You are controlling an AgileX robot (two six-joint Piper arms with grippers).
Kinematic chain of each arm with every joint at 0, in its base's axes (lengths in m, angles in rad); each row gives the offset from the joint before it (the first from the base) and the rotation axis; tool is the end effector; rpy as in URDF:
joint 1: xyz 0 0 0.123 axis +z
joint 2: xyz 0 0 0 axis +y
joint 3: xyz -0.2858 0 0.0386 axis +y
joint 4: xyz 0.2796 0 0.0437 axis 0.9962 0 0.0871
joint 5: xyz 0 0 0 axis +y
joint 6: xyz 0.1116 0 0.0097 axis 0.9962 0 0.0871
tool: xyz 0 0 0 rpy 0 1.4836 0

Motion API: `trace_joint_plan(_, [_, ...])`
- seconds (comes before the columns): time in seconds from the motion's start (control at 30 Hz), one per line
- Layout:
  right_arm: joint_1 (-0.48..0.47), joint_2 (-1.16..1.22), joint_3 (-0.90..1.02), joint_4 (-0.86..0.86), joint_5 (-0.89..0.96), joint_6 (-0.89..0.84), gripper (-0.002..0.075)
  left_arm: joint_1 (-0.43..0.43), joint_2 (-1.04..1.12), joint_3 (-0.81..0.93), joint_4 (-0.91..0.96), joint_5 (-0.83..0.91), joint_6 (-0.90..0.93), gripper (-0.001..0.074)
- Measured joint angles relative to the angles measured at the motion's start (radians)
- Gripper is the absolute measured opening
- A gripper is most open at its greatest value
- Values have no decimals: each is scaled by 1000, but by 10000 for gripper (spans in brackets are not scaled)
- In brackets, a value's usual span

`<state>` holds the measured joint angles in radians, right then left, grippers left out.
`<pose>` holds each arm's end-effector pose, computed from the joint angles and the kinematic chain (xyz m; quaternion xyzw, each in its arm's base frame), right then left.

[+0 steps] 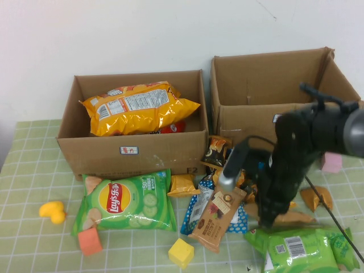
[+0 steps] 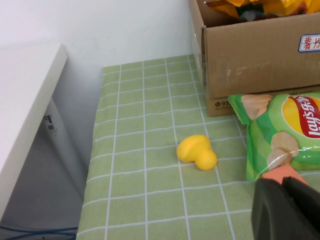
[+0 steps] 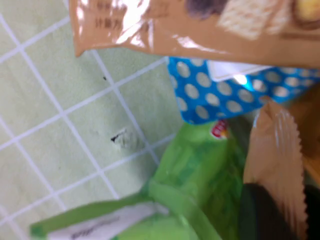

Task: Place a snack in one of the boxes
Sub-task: Pick up the biscuit, then place the biscuit in the biscuit box

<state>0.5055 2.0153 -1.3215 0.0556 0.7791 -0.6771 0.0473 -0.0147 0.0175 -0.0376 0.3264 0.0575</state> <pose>0.3665 0.2078 0.1092 -0.5400 0.8363 0.0133 0.0939 0.1021 0.0035 0.1734 -0.0063 0.7872 0.0166 0.6165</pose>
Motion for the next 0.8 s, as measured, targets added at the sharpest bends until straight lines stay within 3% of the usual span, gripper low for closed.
trace_joint_plan(0.2, [0,-72,-170,-21,184,66,130,0,0,0,0,0,0,-1])
trace_joint_plan(0.37, [0,-196,-290,-28,199,79,130,0,0,0,0,0,0,-1])
trace_joint_plan(0.57, [-21,-261,-386,-85,-24,102,130,0,0,0,0,0,0,-1])
trace_joint_plan(0.8, [-130,-156,-394,-108,-342,233,130,0,0,0,0,0,0,-1])
